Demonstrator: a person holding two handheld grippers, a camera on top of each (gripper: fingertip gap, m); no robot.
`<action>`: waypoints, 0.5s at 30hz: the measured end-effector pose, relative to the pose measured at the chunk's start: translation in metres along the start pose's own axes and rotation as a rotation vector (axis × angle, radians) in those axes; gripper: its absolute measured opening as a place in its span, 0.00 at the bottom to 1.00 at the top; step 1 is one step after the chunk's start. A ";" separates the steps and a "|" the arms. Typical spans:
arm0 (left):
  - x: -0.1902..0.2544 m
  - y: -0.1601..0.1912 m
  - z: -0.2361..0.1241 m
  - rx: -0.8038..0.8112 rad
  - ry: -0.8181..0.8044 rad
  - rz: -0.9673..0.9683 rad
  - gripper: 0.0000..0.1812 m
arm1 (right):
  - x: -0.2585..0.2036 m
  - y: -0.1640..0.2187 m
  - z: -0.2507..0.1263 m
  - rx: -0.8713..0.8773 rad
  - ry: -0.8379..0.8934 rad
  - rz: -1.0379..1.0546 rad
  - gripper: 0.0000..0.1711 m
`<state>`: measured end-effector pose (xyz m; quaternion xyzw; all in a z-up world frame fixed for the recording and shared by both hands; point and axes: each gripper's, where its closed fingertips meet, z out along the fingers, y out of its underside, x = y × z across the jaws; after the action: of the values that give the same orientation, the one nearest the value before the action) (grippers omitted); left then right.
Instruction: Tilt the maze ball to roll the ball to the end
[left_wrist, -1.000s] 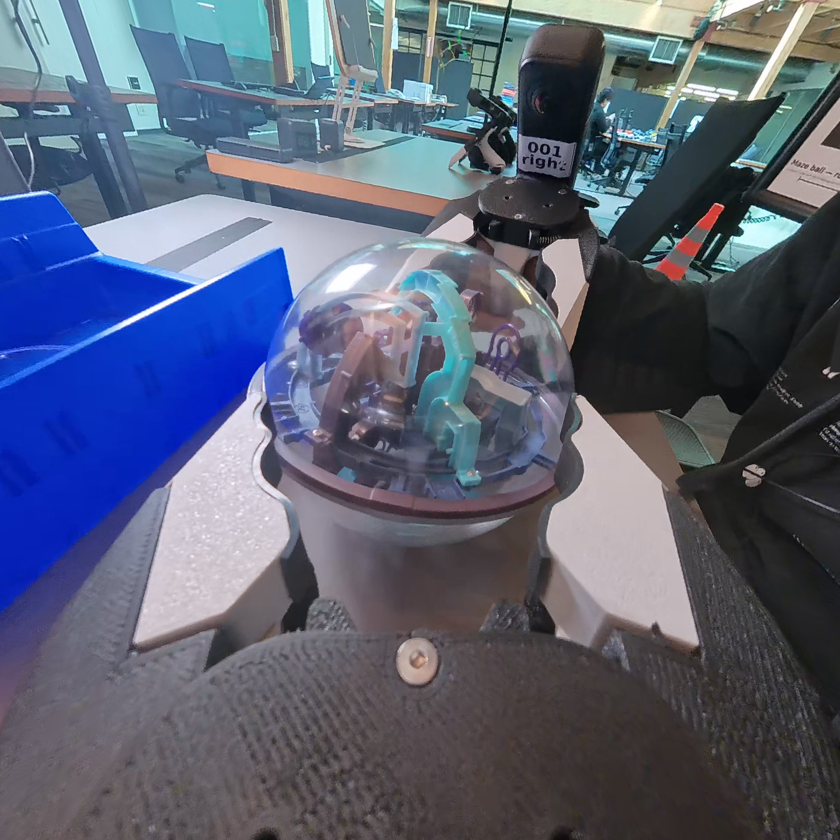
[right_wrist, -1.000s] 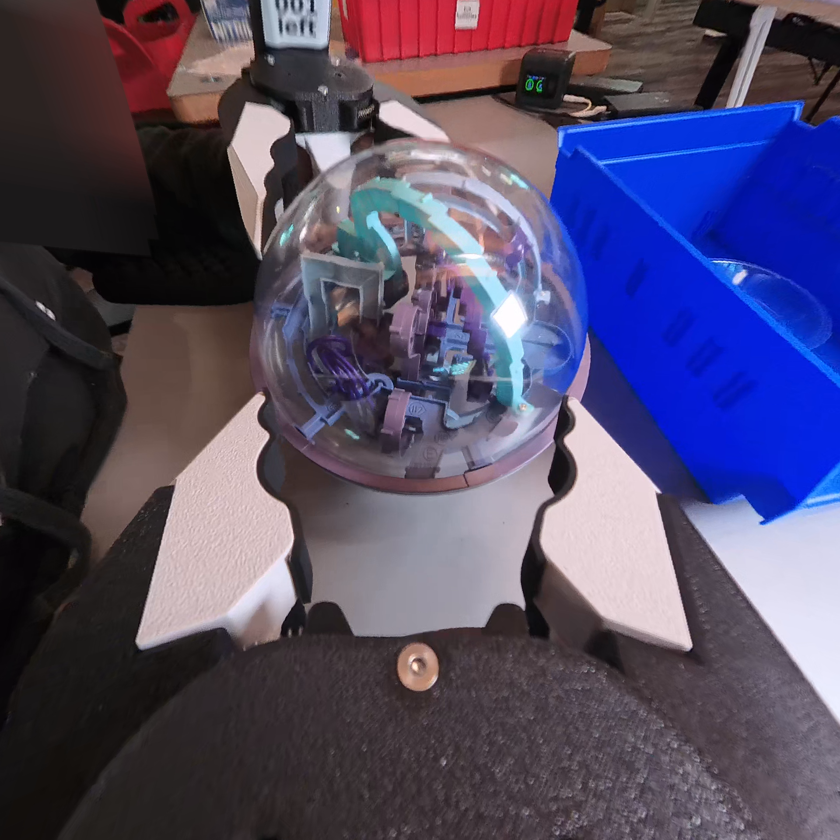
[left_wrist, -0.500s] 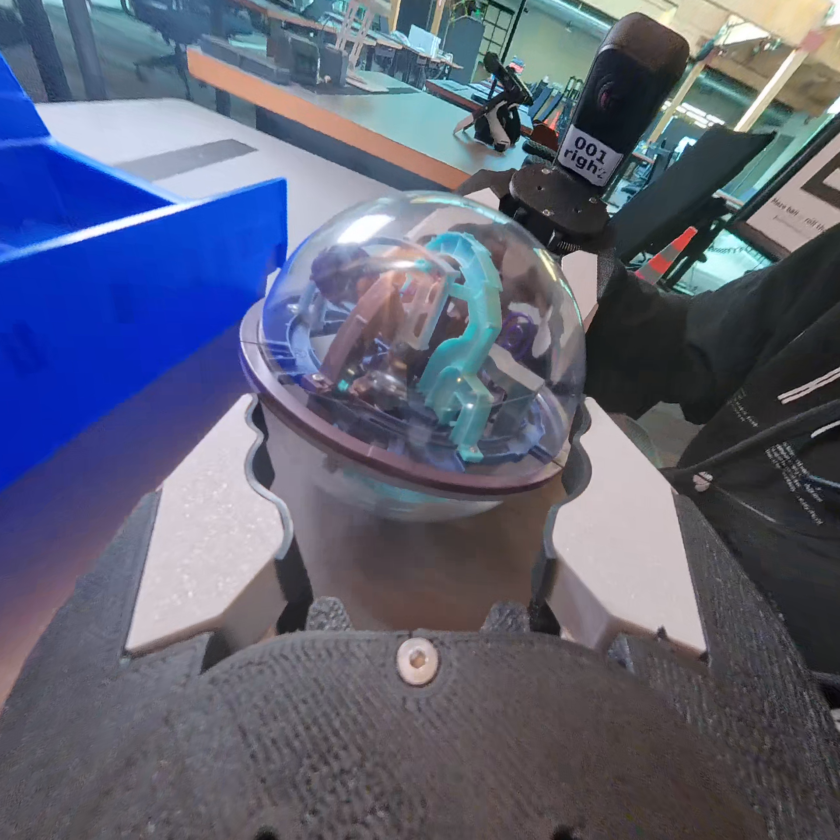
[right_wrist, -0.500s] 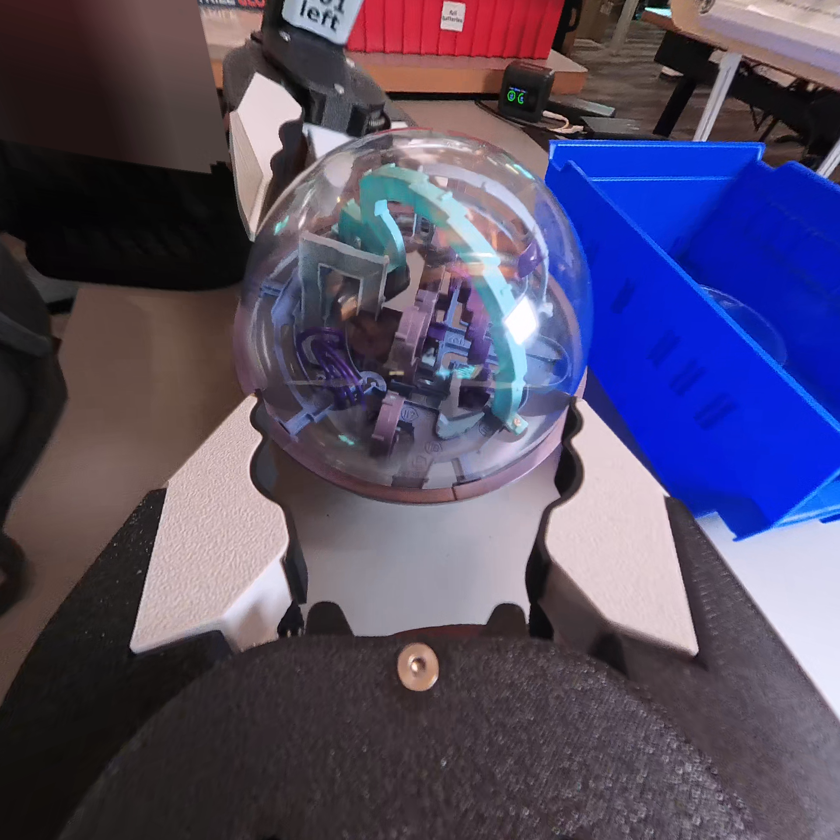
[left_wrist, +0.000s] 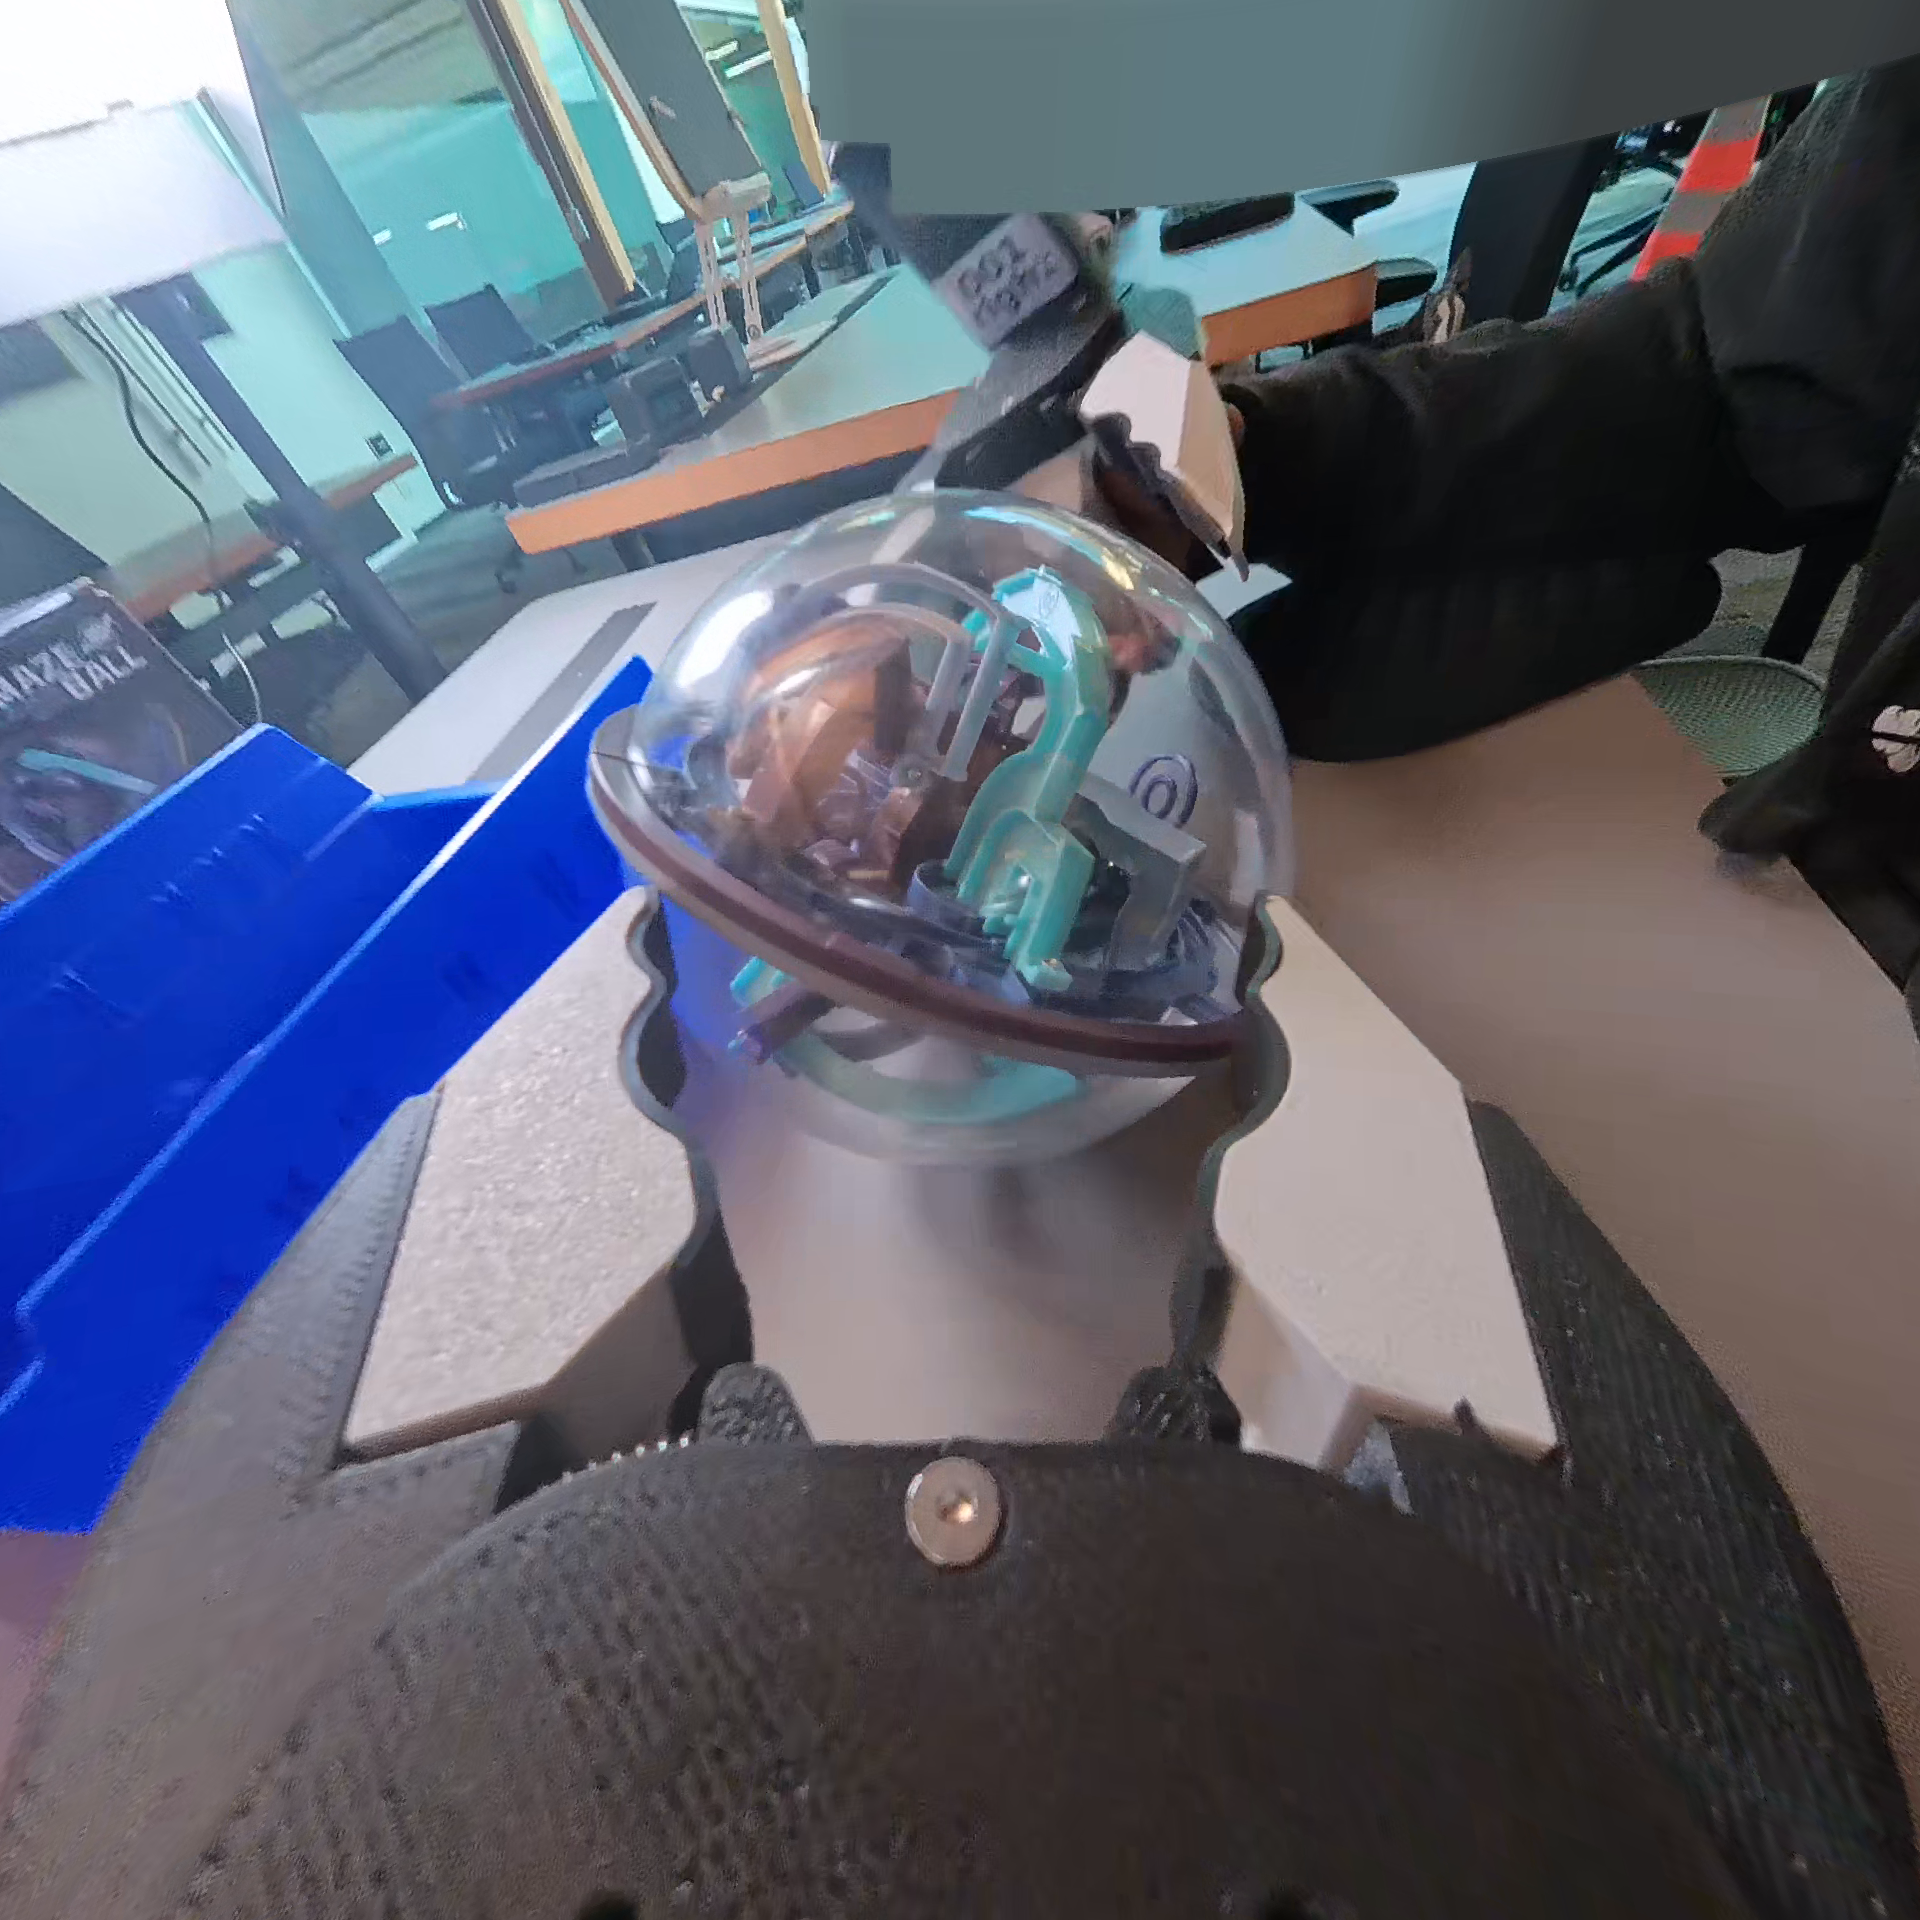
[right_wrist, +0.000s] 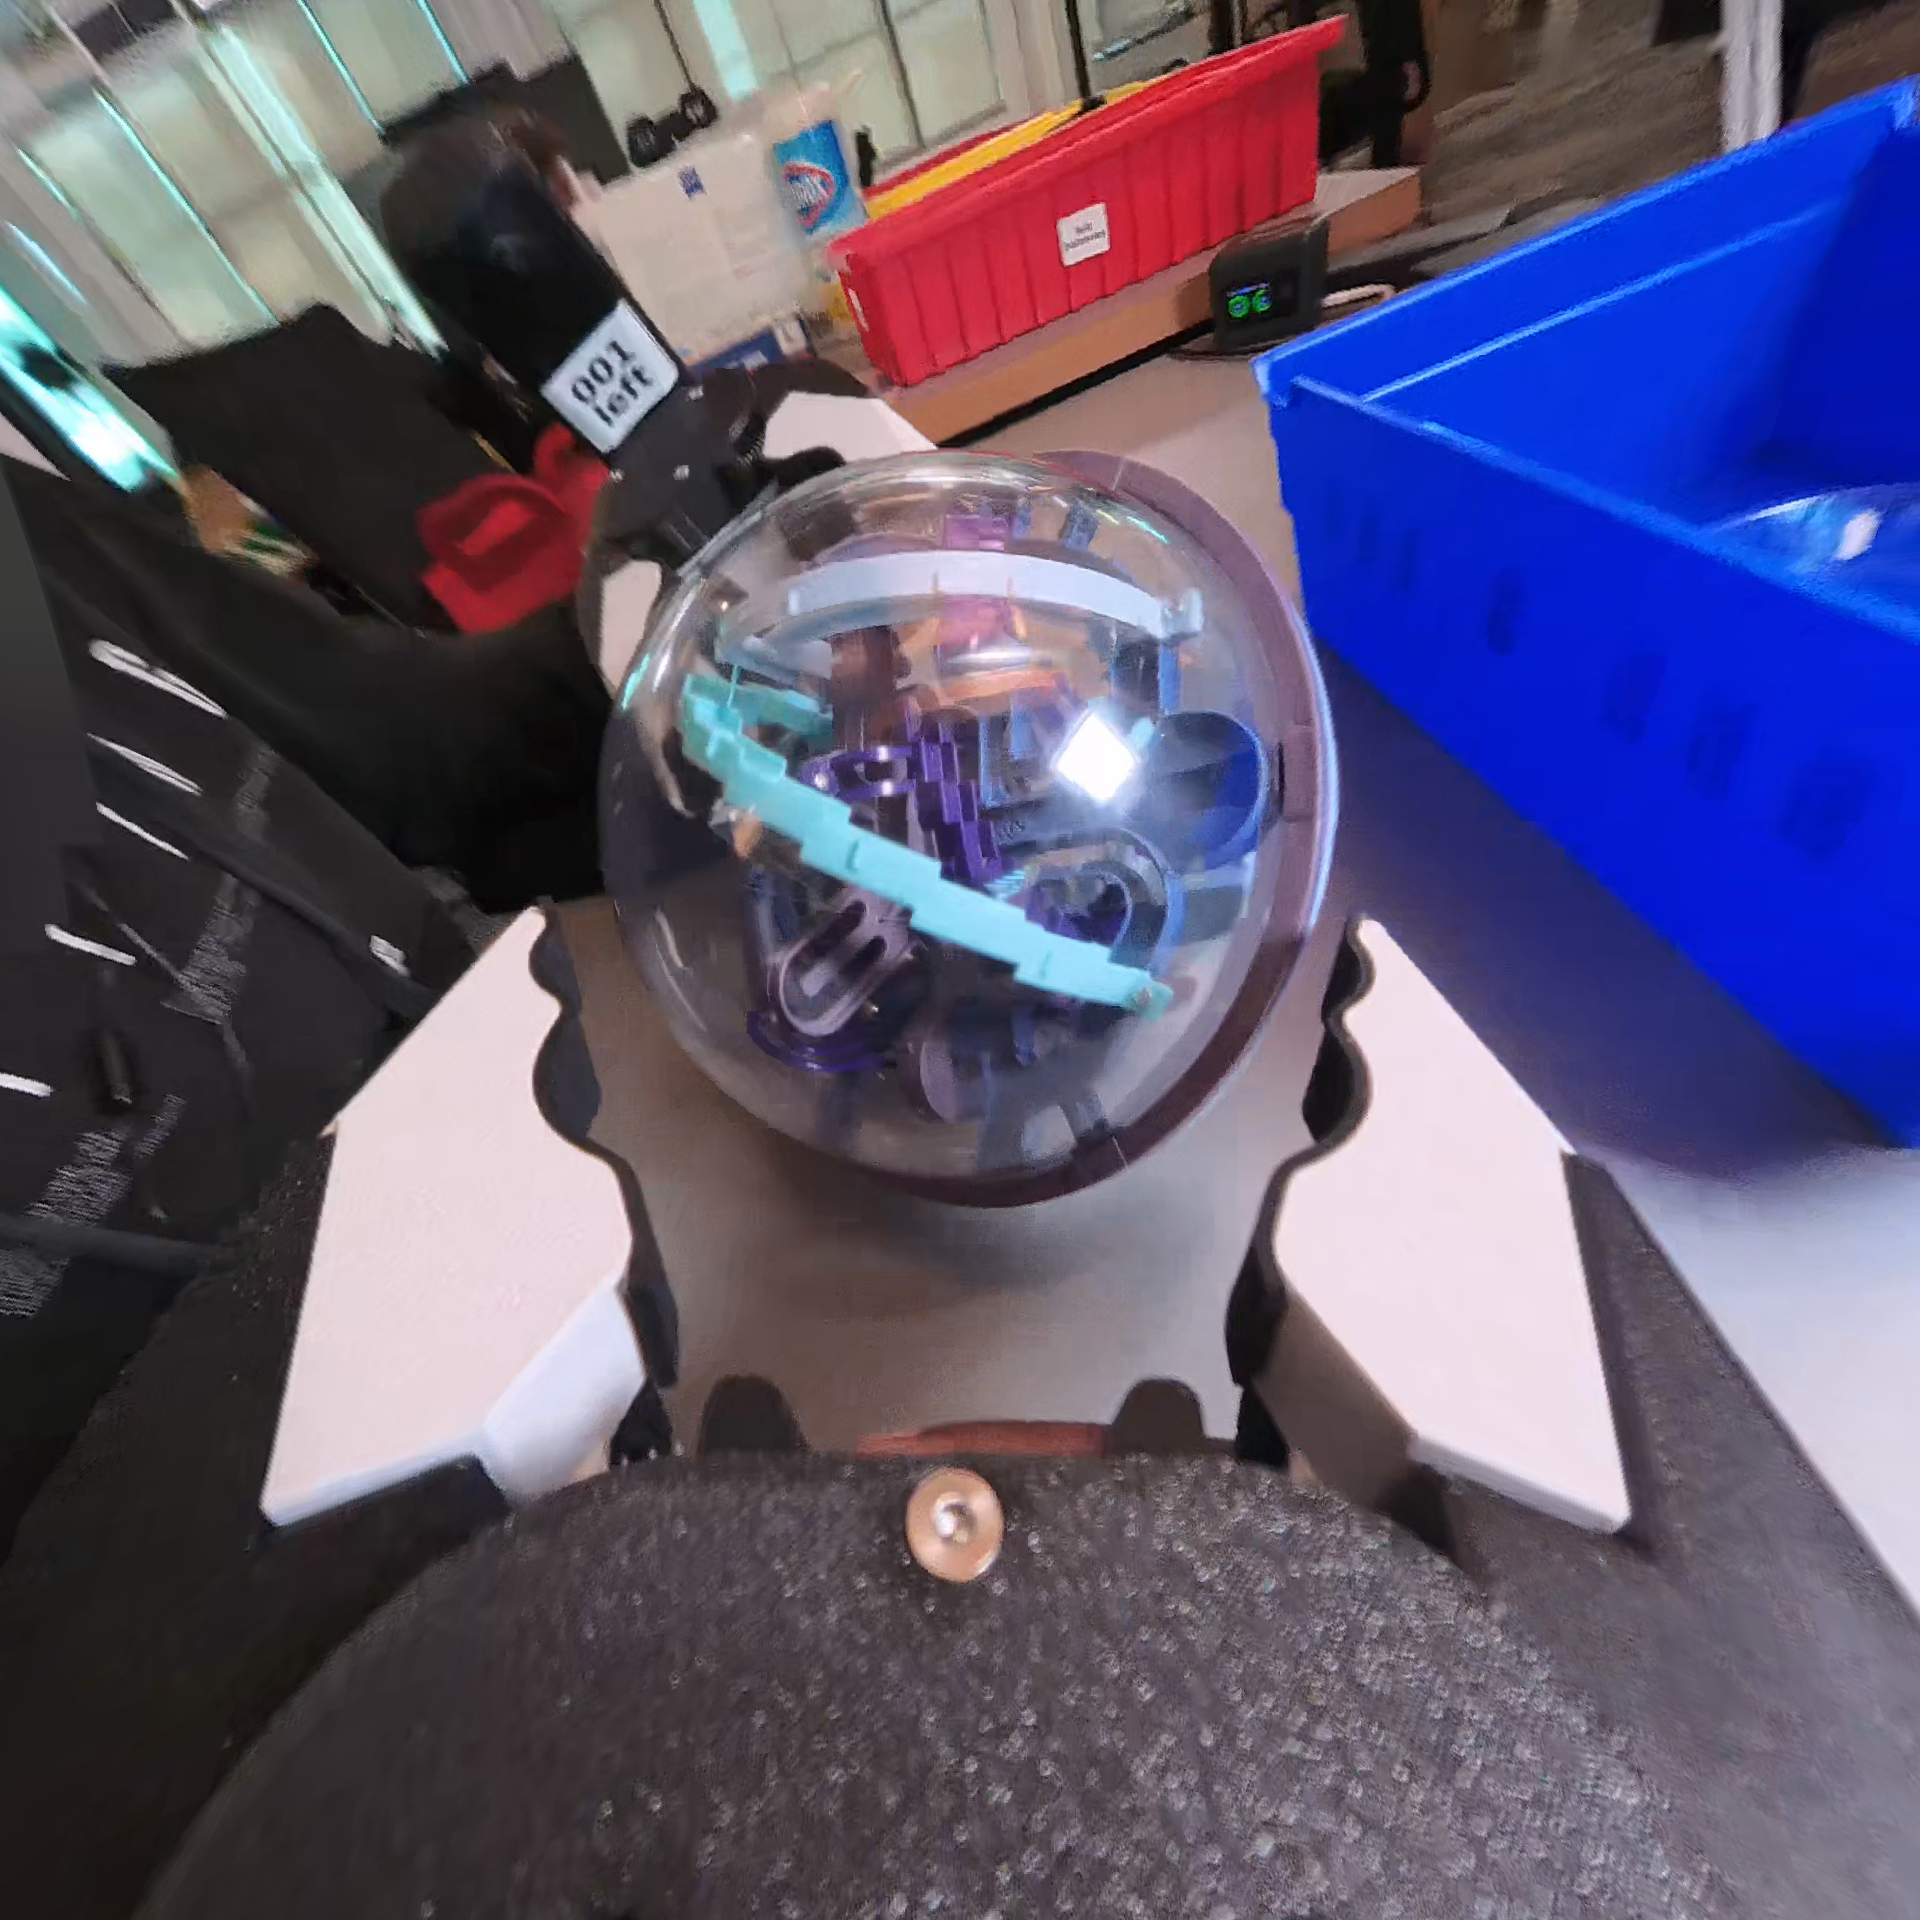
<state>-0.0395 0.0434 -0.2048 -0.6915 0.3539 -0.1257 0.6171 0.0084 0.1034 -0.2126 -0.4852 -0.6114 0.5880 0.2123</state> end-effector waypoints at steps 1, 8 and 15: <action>-0.005 -0.004 -0.004 0.020 -0.021 -0.015 0.57 | 0.000 -0.001 0.001 0.010 -0.027 0.043 0.80; -0.008 0.010 0.006 -0.008 0.142 -0.736 0.74 | 0.011 0.004 0.008 0.025 -0.092 0.207 0.78; 0.005 0.027 0.027 -0.116 0.105 -0.545 0.80 | -0.002 0.002 0.019 0.035 -0.027 -0.032 0.79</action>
<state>-0.0281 0.0612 -0.2368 -0.7879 0.1930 -0.3022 0.5006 -0.0058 0.0910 -0.2183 -0.4634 -0.6114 0.6018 0.2217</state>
